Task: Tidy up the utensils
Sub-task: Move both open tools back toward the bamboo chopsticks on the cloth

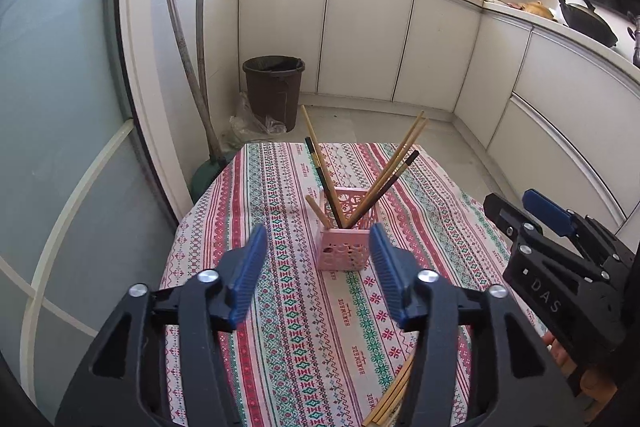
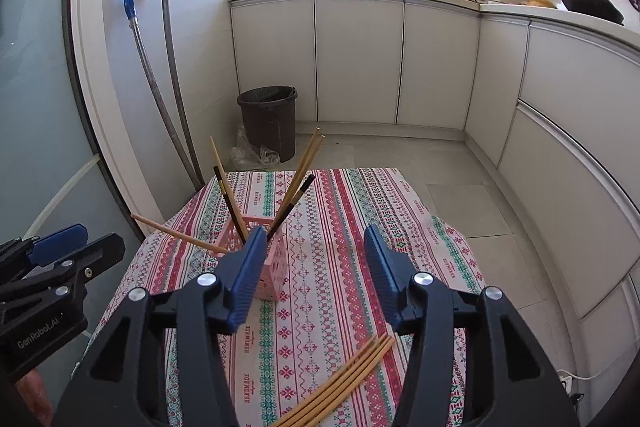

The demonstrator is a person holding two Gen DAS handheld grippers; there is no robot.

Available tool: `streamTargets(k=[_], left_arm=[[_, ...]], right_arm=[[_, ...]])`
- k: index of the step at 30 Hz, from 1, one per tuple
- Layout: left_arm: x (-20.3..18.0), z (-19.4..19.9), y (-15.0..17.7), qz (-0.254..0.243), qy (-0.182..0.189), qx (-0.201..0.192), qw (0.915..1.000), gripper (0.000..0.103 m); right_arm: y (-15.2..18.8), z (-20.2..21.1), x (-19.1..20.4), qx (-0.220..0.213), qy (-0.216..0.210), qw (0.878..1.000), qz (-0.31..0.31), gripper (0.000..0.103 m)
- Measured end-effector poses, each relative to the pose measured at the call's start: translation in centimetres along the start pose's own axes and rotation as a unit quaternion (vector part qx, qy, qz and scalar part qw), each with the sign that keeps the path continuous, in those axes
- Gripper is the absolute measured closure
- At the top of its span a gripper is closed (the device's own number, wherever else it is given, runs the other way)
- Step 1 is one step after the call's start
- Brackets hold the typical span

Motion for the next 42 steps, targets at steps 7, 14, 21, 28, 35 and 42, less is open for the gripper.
streamTargets(k=[7, 14, 21, 28, 35, 42], left_arm=[[-1.0, -0.2, 1.2, -0.015, -0.005, 0.001, 0.9999, 0.033], [-2.3, -0.2, 2.2, -0.028, 0.001, 0.006, 0.9996, 0.022], [-3.2, -0.6, 3.0, -0.037, 0.001, 0.010, 0.9993, 0.011], [-3.9, -2.1, 4.6, -0.036, 0.004, 0.046, 0.9983, 0.007], [-4.8, -4.9, 7.6, -0.070, -0.011, 0.098, 0.9926, 0.007], [-5.9, -8.6, 12.5, -0.104, -0.009, 0.190, 0.9761, 0.007]], right_arm=[[2.0, 0.9, -2.3, 0.013, 0.038, 0.999, -0.016, 0.027], [3.6, 1.2, -4.7, 0.031, 0.057, 0.997, -0.042, 0.015], [5.1, 1.4, -6.4, 0.047, 0.061, 0.995, -0.060, 0.009], [7.6, 1.8, -8.9, 0.078, 0.048, 0.990, -0.107, 0.007], [10.7, 2.3, -11.4, 0.108, 0.027, 0.981, -0.160, 0.006], [13.4, 2.1, -13.9, 0.151, 0.012, 0.960, -0.234, 0.006]])
Point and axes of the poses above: each gripper's, at about its wrist camera, not at the fingertips, and z roughly against the way its jaws point, x to its left, y to its underside, the point moved 9 cm from there along -z, roughly the way its jaws point, and after that the axes turned 11 degrees about z, right-handed, at the moved point
